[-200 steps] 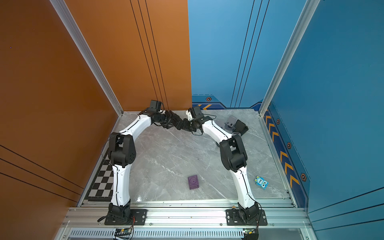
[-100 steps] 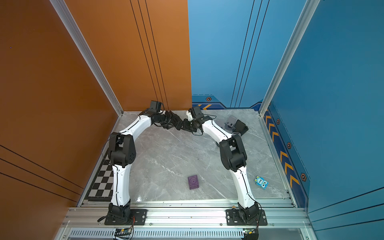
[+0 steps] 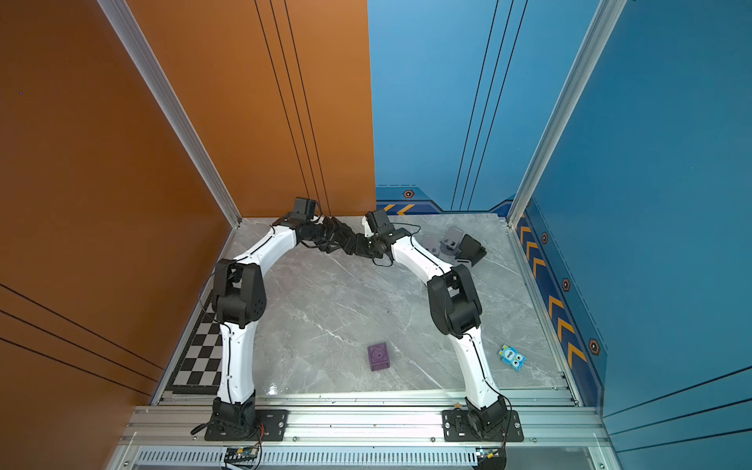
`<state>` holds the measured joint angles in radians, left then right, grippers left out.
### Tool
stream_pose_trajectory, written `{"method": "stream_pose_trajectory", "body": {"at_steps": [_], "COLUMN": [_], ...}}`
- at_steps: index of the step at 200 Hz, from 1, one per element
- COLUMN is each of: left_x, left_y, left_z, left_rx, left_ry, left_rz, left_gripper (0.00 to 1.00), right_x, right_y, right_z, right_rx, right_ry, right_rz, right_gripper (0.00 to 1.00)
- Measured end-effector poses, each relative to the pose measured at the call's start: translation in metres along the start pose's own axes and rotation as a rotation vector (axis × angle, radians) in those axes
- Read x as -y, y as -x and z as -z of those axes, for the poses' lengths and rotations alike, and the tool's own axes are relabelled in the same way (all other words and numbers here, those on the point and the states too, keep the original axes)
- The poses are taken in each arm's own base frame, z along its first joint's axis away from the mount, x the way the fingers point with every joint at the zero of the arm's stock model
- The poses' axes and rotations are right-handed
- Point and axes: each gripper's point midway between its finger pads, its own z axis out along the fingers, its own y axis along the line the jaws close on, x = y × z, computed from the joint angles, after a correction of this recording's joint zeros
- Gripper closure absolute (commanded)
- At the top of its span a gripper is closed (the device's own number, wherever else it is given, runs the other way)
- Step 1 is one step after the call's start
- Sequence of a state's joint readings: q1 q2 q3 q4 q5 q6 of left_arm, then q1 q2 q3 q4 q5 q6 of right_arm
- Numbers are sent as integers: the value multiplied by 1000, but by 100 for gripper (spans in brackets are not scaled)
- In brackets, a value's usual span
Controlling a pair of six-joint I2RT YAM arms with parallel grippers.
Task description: Open the phone stand
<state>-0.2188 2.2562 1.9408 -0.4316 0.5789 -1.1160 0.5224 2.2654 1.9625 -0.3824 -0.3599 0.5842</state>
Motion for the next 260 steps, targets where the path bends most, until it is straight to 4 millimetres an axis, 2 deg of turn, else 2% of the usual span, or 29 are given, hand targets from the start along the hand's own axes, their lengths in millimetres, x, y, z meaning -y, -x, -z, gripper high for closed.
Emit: {"method": "stream_pose_trajectory", "body": {"at_steps": [36, 75, 82, 97, 112, 117, 128, 136, 144, 170, 191, 260], "left_x": [2, 8, 11, 17, 23, 25, 28, 32, 37, 43, 35, 33], "left_y": [0, -2, -2, -3, -4, -8, -32, -55, -64, -73, -92, -94], "left_z": [0, 3, 4, 6, 8, 9, 10, 8, 4, 8, 8, 11], "left_rx": [-3, -11, -13, -19, -26, -48, -150, -224, -235, -267, -336, -346], "left_ry": [-5, -21, -27, -39, -53, -60, -71, -75, -79, -95, -69, -56], "left_rz": [-2, -9, -12, -19, -31, -34, -29, -38, -41, -50, -28, -30], "left_gripper": [51, 48, 45, 28, 21, 18, 9, 5, 0, 2, 2, 2], "right_x": [-4, -7, -7, -8, -8, -9, -11, -8, 0, 16, 18, 19], "right_y": [1, 4, 6, 9, 12, 15, 27, 35, 34, 41, 59, 56], "right_z": [2, 8, 9, 14, 18, 19, 21, 23, 25, 29, 37, 38], "right_rx": [6, 15, 18, 22, 28, 34, 80, 104, 93, 100, 159, 151], "right_ry": [1, 5, 6, 15, 24, 26, 40, 39, 23, -7, -7, -10], "right_rz": [-9, -7, -8, -4, 0, 1, 11, 12, 3, -13, 7, 45], "right_gripper": [100, 100, 100, 100, 100, 100, 100, 100, 100, 100, 100, 100]}}
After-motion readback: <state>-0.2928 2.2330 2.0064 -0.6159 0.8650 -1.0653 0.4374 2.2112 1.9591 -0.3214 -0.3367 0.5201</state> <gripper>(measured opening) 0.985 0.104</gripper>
